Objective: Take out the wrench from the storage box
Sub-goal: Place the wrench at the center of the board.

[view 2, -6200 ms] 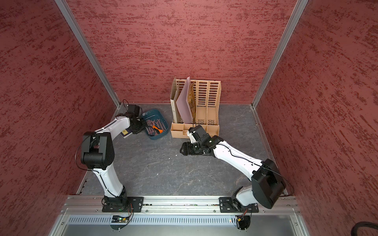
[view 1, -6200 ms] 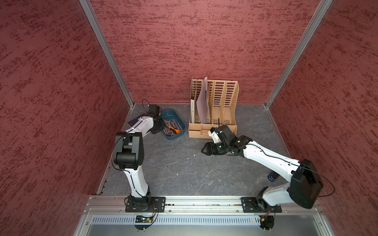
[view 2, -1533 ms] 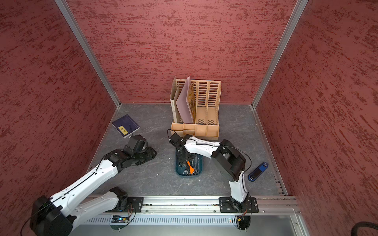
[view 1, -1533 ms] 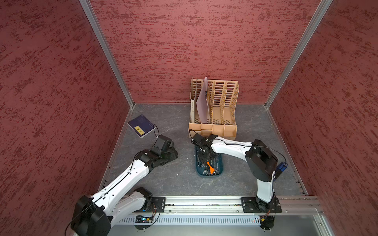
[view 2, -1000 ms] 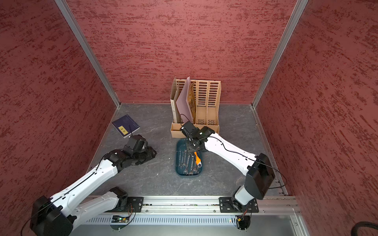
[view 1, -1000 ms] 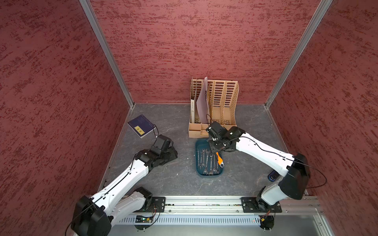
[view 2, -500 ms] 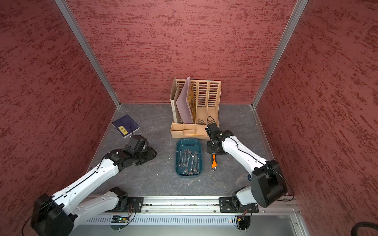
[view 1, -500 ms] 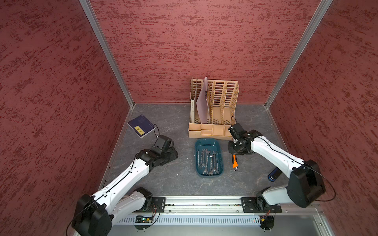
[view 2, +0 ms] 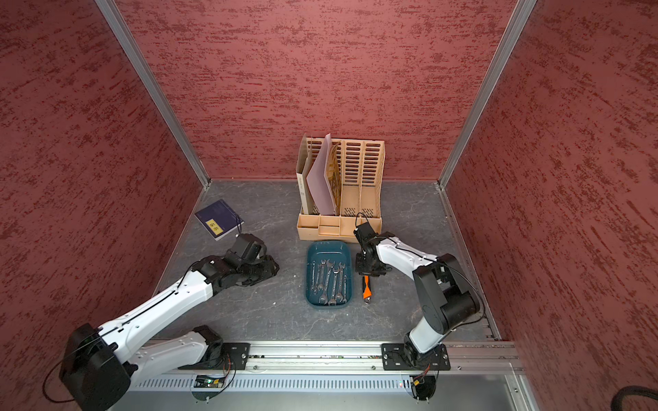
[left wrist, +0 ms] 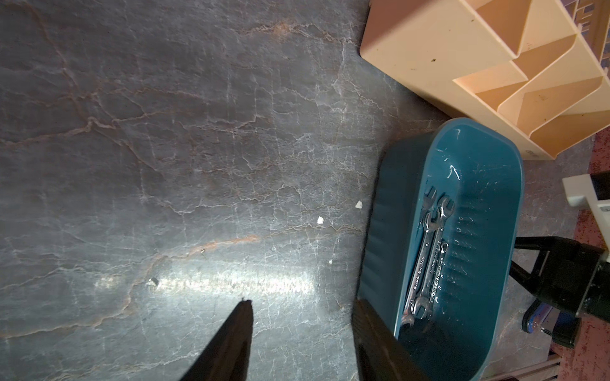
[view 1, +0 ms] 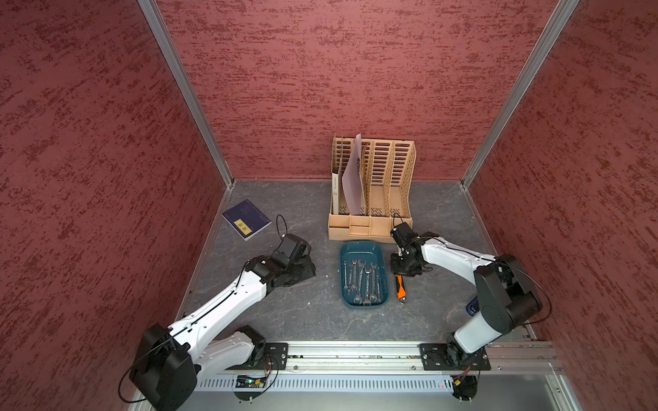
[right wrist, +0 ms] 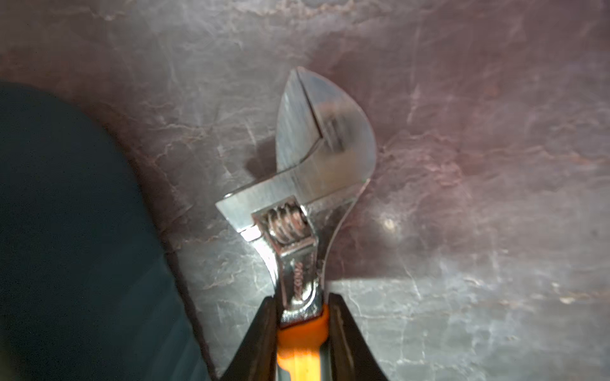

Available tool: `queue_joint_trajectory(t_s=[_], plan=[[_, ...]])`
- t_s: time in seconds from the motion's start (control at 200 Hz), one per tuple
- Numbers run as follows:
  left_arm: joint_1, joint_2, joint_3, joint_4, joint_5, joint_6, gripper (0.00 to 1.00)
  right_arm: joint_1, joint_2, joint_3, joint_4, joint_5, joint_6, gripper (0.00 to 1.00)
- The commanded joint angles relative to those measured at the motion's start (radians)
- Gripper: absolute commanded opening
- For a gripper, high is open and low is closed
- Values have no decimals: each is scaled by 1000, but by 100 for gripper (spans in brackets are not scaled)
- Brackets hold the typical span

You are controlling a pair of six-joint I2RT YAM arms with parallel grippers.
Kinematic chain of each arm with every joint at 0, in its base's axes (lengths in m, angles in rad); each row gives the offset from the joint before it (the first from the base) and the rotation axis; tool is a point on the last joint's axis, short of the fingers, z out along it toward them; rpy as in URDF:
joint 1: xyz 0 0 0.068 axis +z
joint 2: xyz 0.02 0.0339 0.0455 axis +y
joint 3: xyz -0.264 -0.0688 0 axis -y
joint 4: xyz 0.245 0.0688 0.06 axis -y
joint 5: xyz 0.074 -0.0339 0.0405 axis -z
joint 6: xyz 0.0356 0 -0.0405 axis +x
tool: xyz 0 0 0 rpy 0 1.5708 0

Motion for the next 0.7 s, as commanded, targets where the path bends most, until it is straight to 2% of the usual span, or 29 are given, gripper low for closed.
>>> queue_joint_trajectory(t_s=[0.0,0.15,0.391,0.696], plan=[[-14,16,36,18,-25,-10,52,-9,4,-3,49,-17,6,9],[-22,39,50,30,-16,-11,52,-13,-2,-5,46,-36,2,22],[-26,44,77,27,-18,-11,54,-12,-82,47,-48,3,-14,55],[-63,49,177,-28,-38,1,55,-13,-250,136,-151,-17,-42,67]])
